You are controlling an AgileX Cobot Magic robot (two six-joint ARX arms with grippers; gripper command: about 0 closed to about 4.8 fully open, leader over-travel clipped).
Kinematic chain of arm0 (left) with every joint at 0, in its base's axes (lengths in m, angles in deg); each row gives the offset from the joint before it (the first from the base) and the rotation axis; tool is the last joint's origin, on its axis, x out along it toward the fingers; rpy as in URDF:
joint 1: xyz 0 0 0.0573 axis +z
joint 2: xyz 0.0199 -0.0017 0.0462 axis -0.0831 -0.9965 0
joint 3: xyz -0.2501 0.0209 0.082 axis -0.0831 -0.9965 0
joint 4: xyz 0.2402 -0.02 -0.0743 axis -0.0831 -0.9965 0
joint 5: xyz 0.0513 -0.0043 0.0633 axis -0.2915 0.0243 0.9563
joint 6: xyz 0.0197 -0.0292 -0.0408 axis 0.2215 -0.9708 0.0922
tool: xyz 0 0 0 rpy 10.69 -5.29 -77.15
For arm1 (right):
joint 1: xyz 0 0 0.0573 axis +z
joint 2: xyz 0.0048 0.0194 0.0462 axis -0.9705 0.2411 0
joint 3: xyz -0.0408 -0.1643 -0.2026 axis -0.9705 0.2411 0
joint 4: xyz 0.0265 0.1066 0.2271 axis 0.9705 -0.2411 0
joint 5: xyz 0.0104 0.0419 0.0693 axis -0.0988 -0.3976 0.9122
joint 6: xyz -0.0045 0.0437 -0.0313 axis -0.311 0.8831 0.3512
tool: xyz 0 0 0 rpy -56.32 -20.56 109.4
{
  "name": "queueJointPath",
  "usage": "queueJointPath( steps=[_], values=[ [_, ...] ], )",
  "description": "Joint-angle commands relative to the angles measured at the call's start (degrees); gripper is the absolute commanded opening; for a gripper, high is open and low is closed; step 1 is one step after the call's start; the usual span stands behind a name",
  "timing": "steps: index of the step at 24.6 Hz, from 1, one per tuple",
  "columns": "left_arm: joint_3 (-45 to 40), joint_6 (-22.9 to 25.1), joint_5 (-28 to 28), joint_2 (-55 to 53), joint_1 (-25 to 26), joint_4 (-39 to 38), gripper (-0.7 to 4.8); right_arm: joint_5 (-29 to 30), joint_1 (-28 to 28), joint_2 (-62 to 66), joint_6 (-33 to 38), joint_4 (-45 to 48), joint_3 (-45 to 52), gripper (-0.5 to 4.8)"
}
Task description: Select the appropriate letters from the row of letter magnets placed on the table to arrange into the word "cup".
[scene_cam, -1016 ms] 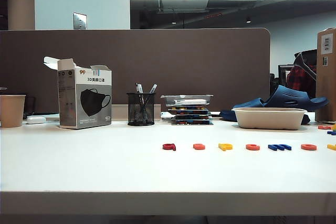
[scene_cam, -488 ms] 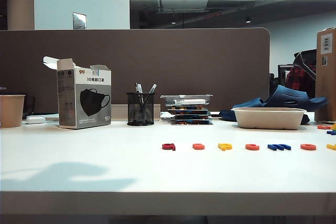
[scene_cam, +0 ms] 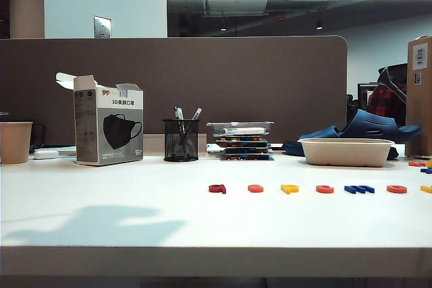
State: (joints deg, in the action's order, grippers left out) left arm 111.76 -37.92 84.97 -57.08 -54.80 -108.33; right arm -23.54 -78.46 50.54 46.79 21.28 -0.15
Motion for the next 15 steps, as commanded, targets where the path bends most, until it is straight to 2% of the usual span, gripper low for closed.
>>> queueJointPath(
  steps=[1, 4, 15],
  values=[
    [0.24, -1.29, 2.49, 0.07, -0.35, -1.05, -0.05, -0.28, 0.07, -0.57, -0.11, 0.92, 0.44, -0.01],
    [0.24, -3.72, 2.01, -0.09, -0.35, -2.23, -0.05, -0.28, 0.07, -0.57, -0.11, 0.92, 0.44, -0.01],
    [0.24, -3.54, 2.08, -0.07, -0.35, -4.02, -0.05, -0.28, 0.07, -0.57, -0.11, 2.16, 0.44, -0.01]
  ],
)
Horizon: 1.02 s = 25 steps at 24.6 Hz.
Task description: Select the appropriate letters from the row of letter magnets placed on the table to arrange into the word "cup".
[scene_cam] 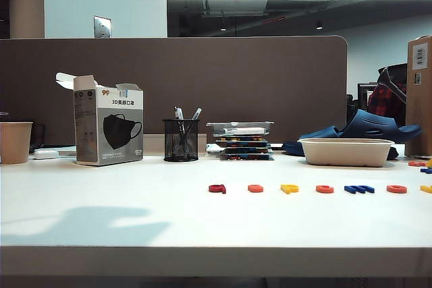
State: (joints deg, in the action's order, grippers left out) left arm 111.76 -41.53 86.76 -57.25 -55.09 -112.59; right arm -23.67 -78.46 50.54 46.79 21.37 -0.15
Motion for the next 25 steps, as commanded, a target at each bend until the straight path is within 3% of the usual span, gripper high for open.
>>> queueJointPath(
  steps=[1, 16, 25],
  values=[
    [0.24, 0.07, 0.28, 0.11, -0.07, 0.31, -0.05, -0.13, 0.07, -0.57, -0.11, 2.45, 0.44, -0.01],
    [0.24, 0.07, 0.28, 0.09, -0.02, 0.48, -0.05, 0.26, 0.13, -0.55, 1.60, 2.51, -1.77, -0.01],
    [0.24, 0.07, 0.28, 0.09, -0.02, 0.48, -0.05, 0.02, 0.11, -0.35, 2.71, -5.01, -15.47, -0.01]
  ],
)
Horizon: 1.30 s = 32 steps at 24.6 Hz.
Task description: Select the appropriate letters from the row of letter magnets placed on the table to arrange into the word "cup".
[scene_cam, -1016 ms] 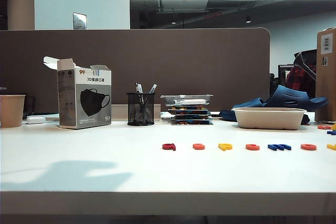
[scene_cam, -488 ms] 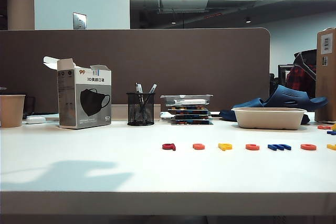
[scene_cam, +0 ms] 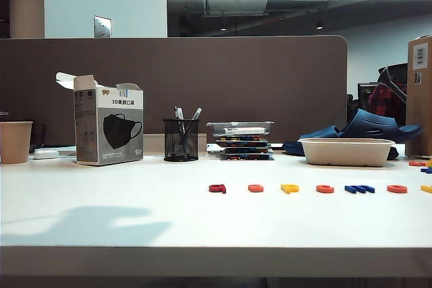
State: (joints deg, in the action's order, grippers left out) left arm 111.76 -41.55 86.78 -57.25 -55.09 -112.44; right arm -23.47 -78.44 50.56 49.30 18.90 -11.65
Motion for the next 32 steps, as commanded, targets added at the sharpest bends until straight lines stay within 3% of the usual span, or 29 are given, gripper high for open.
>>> queueJointPath(
  steps=[1, 11, 14, 26, 32],
  values=[
    [0.24, 0.09, 0.26, 0.09, -0.02, 0.33, -0.05, -0.17, 0.09, -0.33, 0.20, -5.42, -7.26, -0.01],
    [0.24, 0.09, 0.26, 0.09, -0.02, 0.33, -0.05, 0.39, 0.13, 10.25, -0.02, -13.75, -25.05, -0.01],
    [0.24, 0.09, 0.26, 0.09, -0.02, 0.33, -0.05, 4.28, 0.13, 17.94, -0.04, -14.27, -32.41, -0.02],
    [0.24, 0.09, 0.26, 0.09, -0.02, 0.33, -0.05, 7.78, 0.20, 50.45, 1.95, -35.56, -67.36, -0.02],
    [0.24, 0.09, 0.26, 0.09, -0.02, 0.33, -0.05, 10.32, 0.26, 61.31, 3.74, -45.29, -78.01, -0.02]
  ],
)
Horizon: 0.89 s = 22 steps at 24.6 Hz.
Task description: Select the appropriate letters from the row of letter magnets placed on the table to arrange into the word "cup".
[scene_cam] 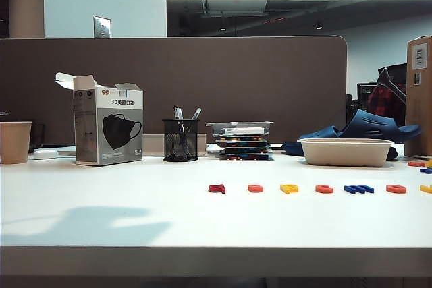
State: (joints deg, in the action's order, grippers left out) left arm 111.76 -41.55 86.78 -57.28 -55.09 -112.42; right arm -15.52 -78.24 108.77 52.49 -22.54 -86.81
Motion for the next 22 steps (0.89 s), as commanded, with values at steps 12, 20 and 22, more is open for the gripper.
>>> queueJointPath(
  steps=[12, 20, 22],
  values=[
    [0.22, 0.09, 0.26, 0.02, -0.02, 0.31, -0.05, 3.56, 13.90, 20.76, 1.44, -5.53, -6.67, 0.00],
    [0.20, 0.09, 0.26, -0.09, -0.02, 0.31, -0.05, 3.48, 17.18, 31.85, 0.35, -5.60, -6.67, 0.79],
    [0.20, 0.09, 0.26, -0.09, -0.02, 0.31, -0.05, 3.50, 17.18, 33.46, -0.09, -5.64, -6.67, 1.05]
  ],
)
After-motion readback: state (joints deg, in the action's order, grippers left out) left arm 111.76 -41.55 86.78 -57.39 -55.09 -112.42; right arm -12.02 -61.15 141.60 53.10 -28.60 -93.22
